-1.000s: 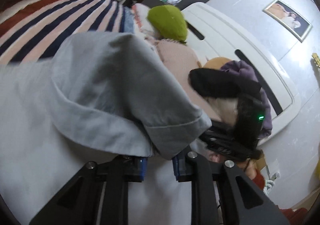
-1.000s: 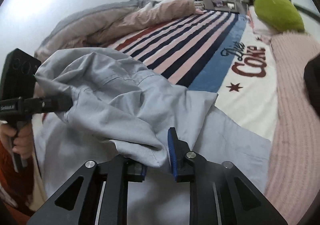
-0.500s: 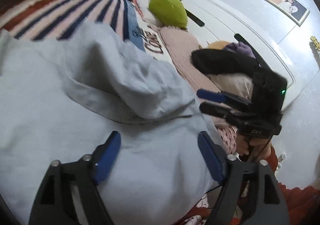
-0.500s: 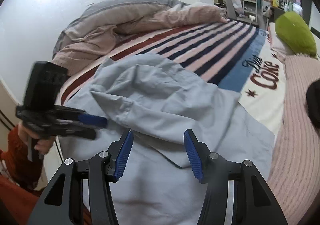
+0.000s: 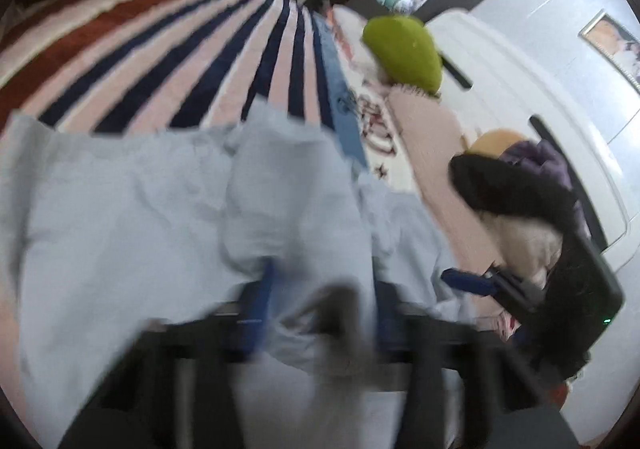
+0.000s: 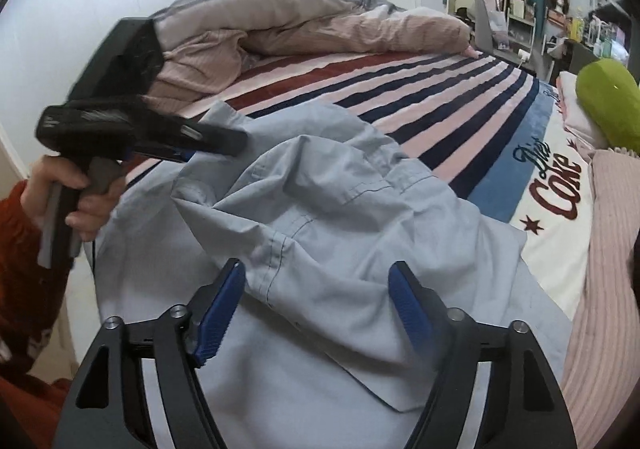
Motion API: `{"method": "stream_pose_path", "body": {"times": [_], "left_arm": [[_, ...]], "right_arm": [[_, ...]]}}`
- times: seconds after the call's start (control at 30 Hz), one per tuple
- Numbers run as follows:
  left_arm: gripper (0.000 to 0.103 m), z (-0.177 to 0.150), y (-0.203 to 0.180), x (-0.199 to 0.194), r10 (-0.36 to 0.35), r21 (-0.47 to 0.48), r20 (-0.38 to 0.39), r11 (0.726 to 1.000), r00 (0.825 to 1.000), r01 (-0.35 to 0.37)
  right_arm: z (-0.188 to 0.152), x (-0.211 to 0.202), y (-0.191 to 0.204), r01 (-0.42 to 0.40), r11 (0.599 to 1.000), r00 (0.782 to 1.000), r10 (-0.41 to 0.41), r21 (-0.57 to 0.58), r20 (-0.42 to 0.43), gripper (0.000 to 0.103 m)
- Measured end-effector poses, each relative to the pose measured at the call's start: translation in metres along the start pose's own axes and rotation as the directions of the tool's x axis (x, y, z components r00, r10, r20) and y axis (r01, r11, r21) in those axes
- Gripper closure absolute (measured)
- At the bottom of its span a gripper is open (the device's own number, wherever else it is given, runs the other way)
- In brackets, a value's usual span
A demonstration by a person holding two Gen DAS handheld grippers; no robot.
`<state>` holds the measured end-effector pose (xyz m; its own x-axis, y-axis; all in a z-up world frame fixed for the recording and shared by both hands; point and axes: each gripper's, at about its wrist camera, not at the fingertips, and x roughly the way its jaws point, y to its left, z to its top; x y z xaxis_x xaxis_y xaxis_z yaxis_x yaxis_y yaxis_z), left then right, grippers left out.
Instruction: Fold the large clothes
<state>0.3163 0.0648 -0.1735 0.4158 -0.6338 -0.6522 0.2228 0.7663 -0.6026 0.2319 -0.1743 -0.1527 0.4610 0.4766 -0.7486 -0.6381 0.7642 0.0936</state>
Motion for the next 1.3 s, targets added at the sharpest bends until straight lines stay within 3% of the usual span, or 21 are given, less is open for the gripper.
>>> {"method": "stream_pose_path", "body": {"times": [0.07,0.17,0.27,0.47,0.5,0.57,0.63,0.7,0.83,0.93,1.07,1.17,1.3], "left_arm": [[0.096,-0.003,0.001,0.004,-0.03,-0.004,-0.011,1.0,0.999,0.03],[0.097,-0.012,-0.011,-0.013,-0.091,0.026,0.017,0.996,0.996,0.09],[0.097,-0.027,-0.027,-0.03,-0.136,0.071,0.026,0.989,0.99,0.134],[0.098,-0.056,-0.021,-0.014,-0.038,0.074,-0.008,0.997,0.999,0.038],[0.098,-0.058,-0.018,-0.011,-0.028,0.066,-0.008,0.997,1.0,0.028],[0.097,-0.062,-0.018,-0.007,0.001,0.089,-0.009,0.996,1.0,0.0],[0.095,-0.065,-0.021,-0.006,0.021,0.109,-0.013,0.994,1.0,-0.019],[0.093,-0.067,-0.022,-0.006,0.041,0.116,-0.015,0.993,0.999,-0.039],[0.082,-0.073,-0.013,-0.01,0.003,0.092,-0.015,0.996,1.0,-0.002],[0.058,-0.076,-0.019,-0.017,-0.018,0.096,-0.009,0.995,1.0,0.018],[0.032,-0.085,-0.032,-0.054,0.022,0.128,0.072,0.991,0.997,-0.031],[0.027,-0.095,-0.033,-0.086,0.006,0.134,0.137,0.991,0.991,-0.024],[0.021,-0.113,-0.022,-0.126,0.06,0.102,0.227,0.991,0.972,-0.085]], "right_arm": [[-0.003,0.007,-0.002,-0.004,1.0,1.0,0.004,0.008,-0.029,0.027],[-0.014,0.012,-0.01,-0.073,0.996,0.995,0.076,0.048,-0.07,0.027],[-0.023,-0.002,-0.022,-0.131,0.987,0.99,0.135,0.098,-0.033,0.027],[-0.031,-0.027,-0.04,-0.15,0.974,0.989,0.146,0.17,0.037,0.028],[-0.03,-0.03,-0.041,-0.155,0.972,0.987,0.147,0.178,0.058,0.031],[-0.028,-0.031,-0.041,-0.152,0.971,0.987,0.14,0.186,0.076,0.054],[-0.025,-0.025,-0.037,-0.12,0.975,0.992,0.111,0.188,0.059,0.068],[-0.023,-0.014,-0.033,-0.105,0.977,0.994,0.103,0.187,0.019,0.071],[-0.033,0.011,-0.028,-0.042,0.982,0.996,0.057,0.184,-0.075,0.07],[-0.039,0.015,-0.026,-0.015,0.983,0.997,0.03,0.185,-0.077,0.07],[-0.038,-0.006,-0.024,-0.008,0.98,0.999,0.015,0.198,-0.034,0.069],[-0.036,-0.031,-0.016,-0.02,0.98,0.999,0.014,0.196,0.033,0.069],[-0.039,-0.065,0.001,-0.044,0.98,0.992,0.02,0.197,0.121,0.068]]}}
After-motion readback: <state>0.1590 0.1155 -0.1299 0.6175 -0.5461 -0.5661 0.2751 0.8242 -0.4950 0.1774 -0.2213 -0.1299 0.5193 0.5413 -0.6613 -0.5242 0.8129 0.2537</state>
